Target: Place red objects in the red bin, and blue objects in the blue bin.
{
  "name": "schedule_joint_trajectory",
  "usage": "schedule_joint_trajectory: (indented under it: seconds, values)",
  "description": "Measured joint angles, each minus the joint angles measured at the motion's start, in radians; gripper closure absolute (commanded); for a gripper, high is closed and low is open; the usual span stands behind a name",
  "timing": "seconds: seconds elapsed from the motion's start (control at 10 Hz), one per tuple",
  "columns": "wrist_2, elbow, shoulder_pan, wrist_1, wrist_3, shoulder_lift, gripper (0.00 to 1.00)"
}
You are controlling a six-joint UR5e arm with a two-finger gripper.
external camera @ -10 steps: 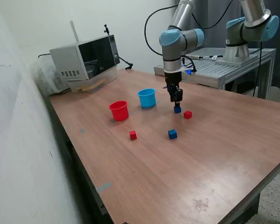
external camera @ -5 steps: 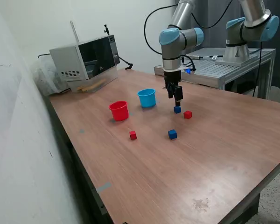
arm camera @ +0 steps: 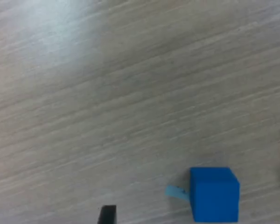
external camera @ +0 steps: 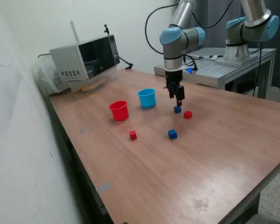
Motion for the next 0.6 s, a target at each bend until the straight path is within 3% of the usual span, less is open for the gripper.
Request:
schedule_joint_trajectory:
  seconds: [0.4, 0.5, 0.6]
  values:
    - [0.0, 0.0, 0.015, -0.002, 0.0, 0.01, 0.0]
    - [0.0, 0.0, 0.017, -0.003, 0.0, 0.014, 1.0]
    - [0.0, -0.001, 0.017, -0.005, 0.0, 0.018, 1.0]
